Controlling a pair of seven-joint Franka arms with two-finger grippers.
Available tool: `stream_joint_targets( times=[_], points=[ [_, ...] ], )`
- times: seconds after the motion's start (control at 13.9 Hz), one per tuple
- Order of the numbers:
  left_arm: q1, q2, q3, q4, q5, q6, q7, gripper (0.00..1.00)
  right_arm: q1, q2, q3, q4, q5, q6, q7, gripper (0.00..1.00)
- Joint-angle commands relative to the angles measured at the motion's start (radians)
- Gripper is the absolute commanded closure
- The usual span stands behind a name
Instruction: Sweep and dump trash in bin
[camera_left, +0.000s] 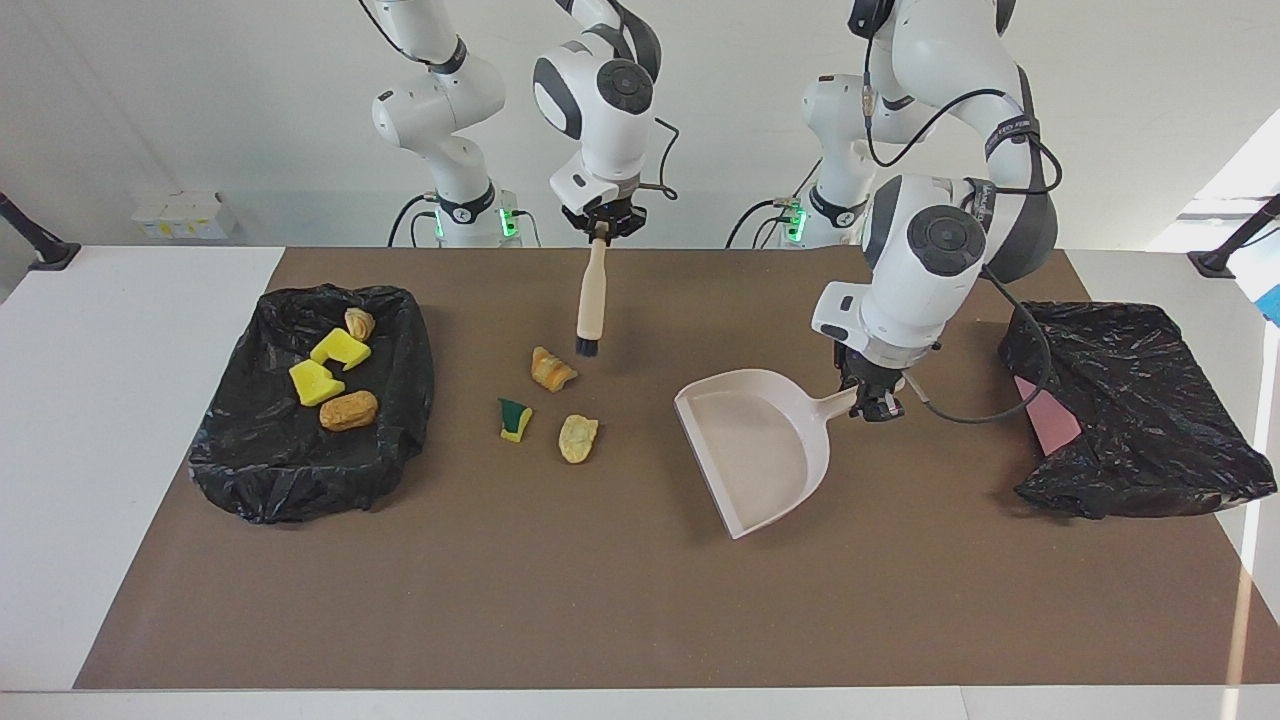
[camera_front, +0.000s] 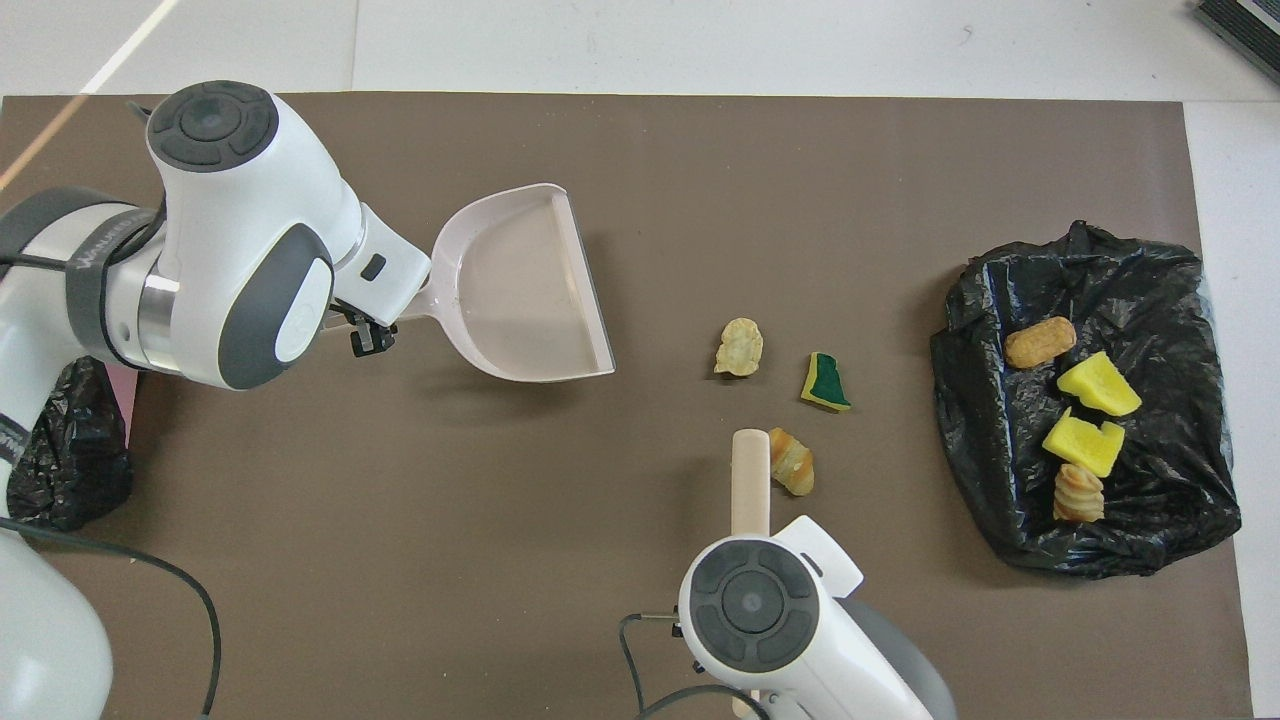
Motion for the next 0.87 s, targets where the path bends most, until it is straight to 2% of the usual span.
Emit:
stream_joint_targets(
  times=[0.0,0.14,0.22,0.43,0.58,0.79],
  points=[
    [-0.013,-0.084,-0.005,-0.166,0.026,0.127,0.054,1.00,-0.090,-0.022,0.010,-0.063,-0.031,-0.005,0.030,1.00],
    [-0.041,-0.151,-0.005,-0.299,0.024,0.218,0.030,1.00,-0.133,-0.032,0.010,-0.090,-0.036,0.018,0.038,1.00],
    [-0.055,-0.168,-0.005,-0.330,0.024,0.232,-0.013,1.00,-0.143,-0.032,0.010,-0.092,-0.039,0.020,0.046,1.00],
    [-0.085,-0.188,-0.005,-0.352,0.026,0.215,-0.067,1.00,-0.226,-0.030,0.015,-0.126,-0.038,0.069,0.018,1.00],
    [-0.125,-0.213,-0.008,-0.398,0.026,0.217,-0.193,1.00,-0.229,-0.015,0.017,-0.147,-0.019,0.092,0.007,1.00],
    [-0.206,-0.201,-0.008,-0.422,0.026,0.223,-0.351,1.00,-0.211,0.016,0.017,-0.170,0.028,0.151,0.010,1.00]
  ],
)
